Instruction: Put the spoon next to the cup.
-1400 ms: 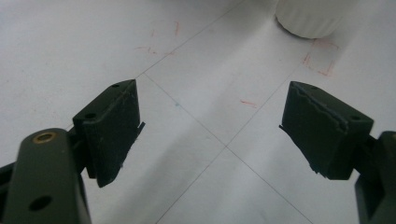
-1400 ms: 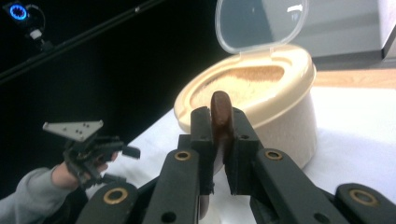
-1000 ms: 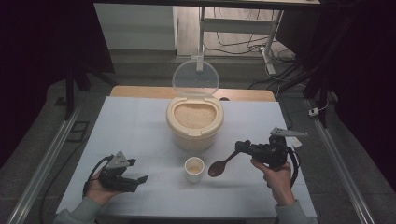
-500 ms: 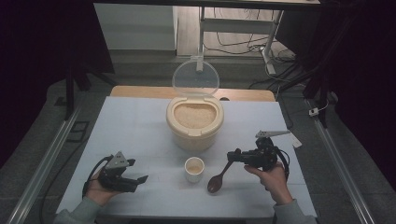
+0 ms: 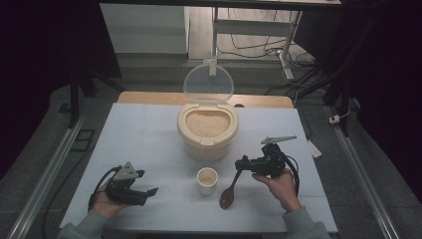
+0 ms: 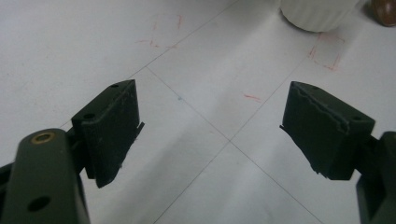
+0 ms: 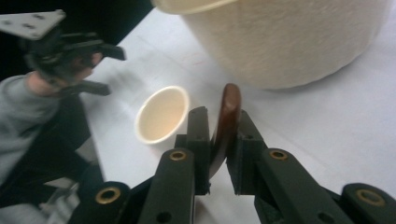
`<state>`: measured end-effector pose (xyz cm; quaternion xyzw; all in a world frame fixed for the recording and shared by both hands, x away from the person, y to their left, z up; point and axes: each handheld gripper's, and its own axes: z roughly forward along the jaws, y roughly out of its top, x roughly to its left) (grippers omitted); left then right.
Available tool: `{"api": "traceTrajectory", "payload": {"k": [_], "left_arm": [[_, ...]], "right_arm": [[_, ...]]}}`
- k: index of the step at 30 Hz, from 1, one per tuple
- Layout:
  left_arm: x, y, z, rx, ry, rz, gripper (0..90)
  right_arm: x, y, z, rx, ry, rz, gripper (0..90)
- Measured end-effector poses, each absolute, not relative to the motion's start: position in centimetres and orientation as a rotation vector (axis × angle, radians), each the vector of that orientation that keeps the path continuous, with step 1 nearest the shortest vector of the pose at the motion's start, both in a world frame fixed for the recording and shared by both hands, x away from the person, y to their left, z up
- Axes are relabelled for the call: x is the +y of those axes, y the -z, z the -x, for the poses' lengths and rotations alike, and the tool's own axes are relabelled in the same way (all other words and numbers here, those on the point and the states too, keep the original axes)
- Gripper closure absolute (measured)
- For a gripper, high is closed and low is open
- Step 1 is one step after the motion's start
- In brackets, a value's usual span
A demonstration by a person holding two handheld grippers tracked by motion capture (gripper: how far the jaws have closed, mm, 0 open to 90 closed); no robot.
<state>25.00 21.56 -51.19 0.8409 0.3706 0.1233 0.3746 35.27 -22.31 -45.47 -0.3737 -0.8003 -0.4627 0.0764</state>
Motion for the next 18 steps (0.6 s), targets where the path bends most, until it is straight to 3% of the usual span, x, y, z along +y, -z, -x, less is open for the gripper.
{"api": "traceTrajectory", "payload": {"k": [18], "left_arm": [[21.6,51.3,-25.0,0.948,-0.316,-2.158,18.6]], "right_arm": [[-20.1,48.8,-37.1,-2.655,1.403,1.206,63.6]]}}
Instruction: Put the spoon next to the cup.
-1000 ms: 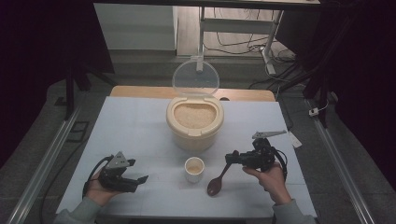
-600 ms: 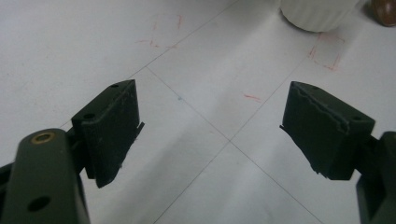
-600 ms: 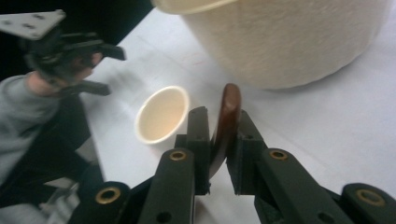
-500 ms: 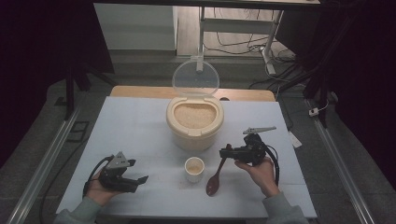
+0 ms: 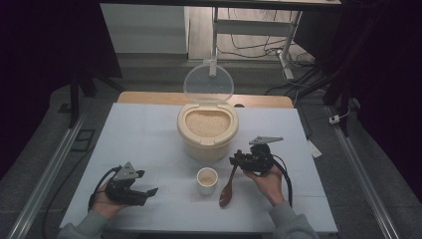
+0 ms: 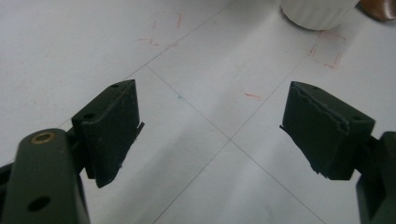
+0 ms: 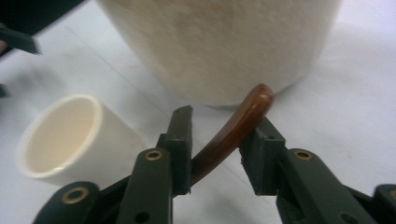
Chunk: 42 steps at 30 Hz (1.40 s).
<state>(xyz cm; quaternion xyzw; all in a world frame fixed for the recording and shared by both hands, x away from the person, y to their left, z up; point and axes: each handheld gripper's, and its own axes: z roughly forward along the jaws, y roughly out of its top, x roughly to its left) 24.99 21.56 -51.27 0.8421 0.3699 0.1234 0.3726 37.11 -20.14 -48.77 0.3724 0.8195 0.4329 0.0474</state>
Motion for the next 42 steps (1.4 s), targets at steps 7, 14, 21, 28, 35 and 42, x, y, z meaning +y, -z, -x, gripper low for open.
{"api": "traceTrajectory", "payload": {"k": [7,14,21,28,35,42], "left_arm": [[21.5,51.3,-25.0,0.948,-0.314,-2.159,18.6],[21.5,51.3,-25.0,0.945,-0.313,-2.161,18.6],[21.5,51.4,-25.0,0.941,-0.311,-2.167,18.6],[21.5,51.4,-25.0,0.937,-0.311,-2.171,18.5],[21.4,51.4,-25.0,0.936,-0.312,-2.171,18.5],[21.5,51.4,-25.0,0.94,-0.313,-2.163,18.4]], "right_arm": [[-19.8,49.9,-37.7,2.498,-1.228,-1.142,58.4],[-19.3,50.7,-38.1,2.503,-1.121,-1.12,52.1],[-18.8,51.2,-38.2,2.497,-0.994,-1.088,45.2],[-18.6,51.5,-38.3,2.51,-0.939,-1.088,42.9],[-19.1,51.2,-38.4,2.453,-0.955,-1.1,36.1],[-21.4,49.4,-37.2,2.427,-1.116,-1.057,39.1]]}}
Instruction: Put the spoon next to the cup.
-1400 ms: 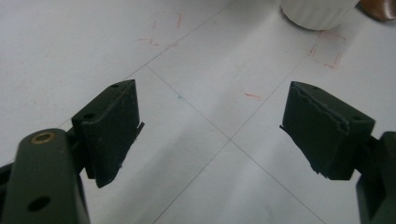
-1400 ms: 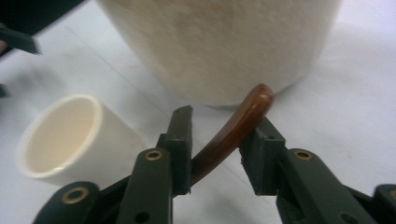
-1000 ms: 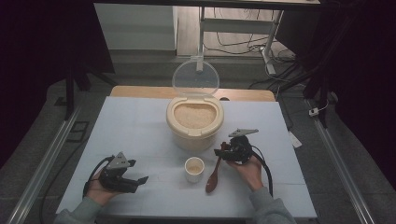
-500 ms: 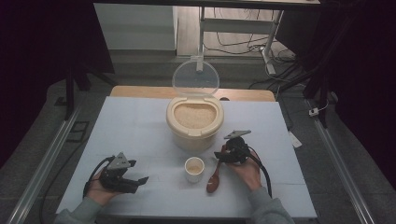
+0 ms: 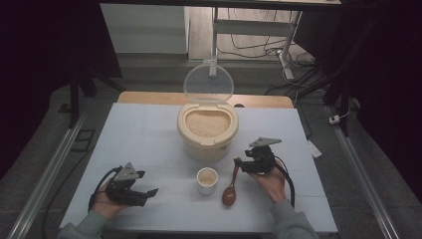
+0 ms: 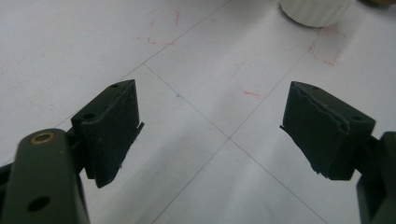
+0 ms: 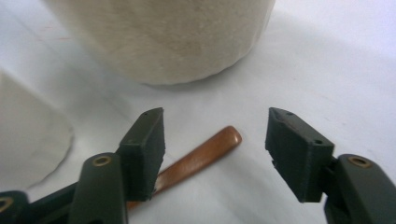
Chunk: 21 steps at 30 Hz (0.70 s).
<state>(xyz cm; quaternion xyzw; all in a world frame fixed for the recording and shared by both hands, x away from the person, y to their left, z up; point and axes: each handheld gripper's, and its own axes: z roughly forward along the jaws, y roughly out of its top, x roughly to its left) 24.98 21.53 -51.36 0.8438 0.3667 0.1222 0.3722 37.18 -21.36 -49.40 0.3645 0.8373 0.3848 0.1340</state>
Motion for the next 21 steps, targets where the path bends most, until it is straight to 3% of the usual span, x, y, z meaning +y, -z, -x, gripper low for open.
{"api": "traceTrajectory", "payload": {"k": [21], "left_arm": [[21.7,51.2,-24.8,0.949,-0.335,-2.137,18.4]], "right_arm": [[-29.9,48.9,-30.5,2.399,-1.335,-0.912,42.4]]}}
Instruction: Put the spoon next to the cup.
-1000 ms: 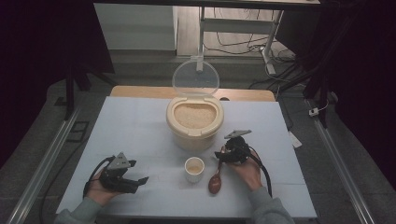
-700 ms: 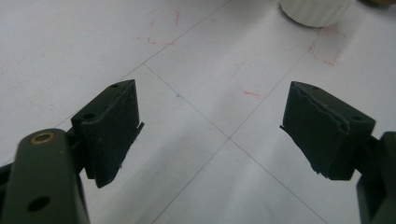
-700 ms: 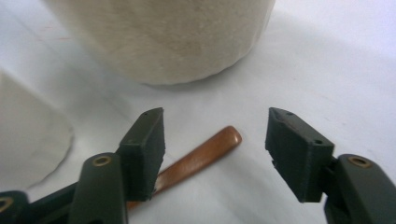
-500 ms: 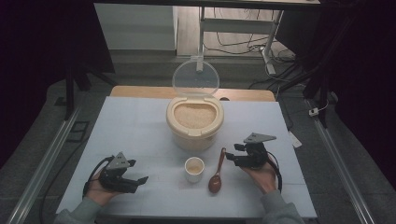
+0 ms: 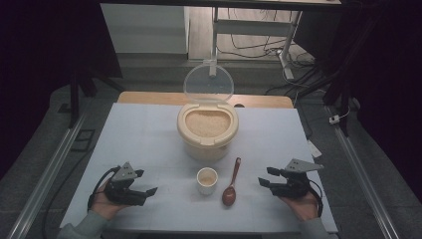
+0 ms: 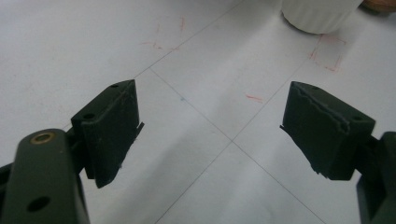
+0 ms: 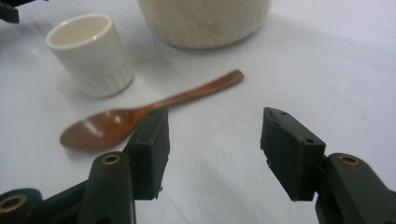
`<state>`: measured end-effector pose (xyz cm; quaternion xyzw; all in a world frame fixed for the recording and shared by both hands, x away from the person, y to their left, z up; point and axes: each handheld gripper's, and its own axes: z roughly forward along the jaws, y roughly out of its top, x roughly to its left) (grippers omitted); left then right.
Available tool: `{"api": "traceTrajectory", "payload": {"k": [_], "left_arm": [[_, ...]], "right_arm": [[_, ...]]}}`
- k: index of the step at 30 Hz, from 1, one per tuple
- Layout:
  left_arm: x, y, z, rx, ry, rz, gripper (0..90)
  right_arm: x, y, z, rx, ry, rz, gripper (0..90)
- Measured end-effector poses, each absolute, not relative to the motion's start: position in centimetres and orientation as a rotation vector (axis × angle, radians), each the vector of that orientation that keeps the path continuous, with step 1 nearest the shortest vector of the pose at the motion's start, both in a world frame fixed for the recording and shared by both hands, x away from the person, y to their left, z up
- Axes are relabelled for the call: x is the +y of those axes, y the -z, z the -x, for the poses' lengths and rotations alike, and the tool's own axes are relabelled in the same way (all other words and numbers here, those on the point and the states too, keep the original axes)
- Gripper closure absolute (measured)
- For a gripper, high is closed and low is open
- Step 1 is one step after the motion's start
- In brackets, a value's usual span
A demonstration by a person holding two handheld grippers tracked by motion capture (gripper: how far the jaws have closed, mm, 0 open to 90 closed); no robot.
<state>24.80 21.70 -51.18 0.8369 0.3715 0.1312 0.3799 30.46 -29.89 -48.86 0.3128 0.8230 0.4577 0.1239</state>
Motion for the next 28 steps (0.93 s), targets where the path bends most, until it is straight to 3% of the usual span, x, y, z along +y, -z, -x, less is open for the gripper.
{"api": "traceTrajectory", "payload": {"k": [28], "left_arm": [[21.81,51.13,-24.77,0.952,-0.35,-2.122,18.3]], "right_arm": [[-30.23,49.29,-30.15,2.39,-1.276,-0.868,42.6]]}}
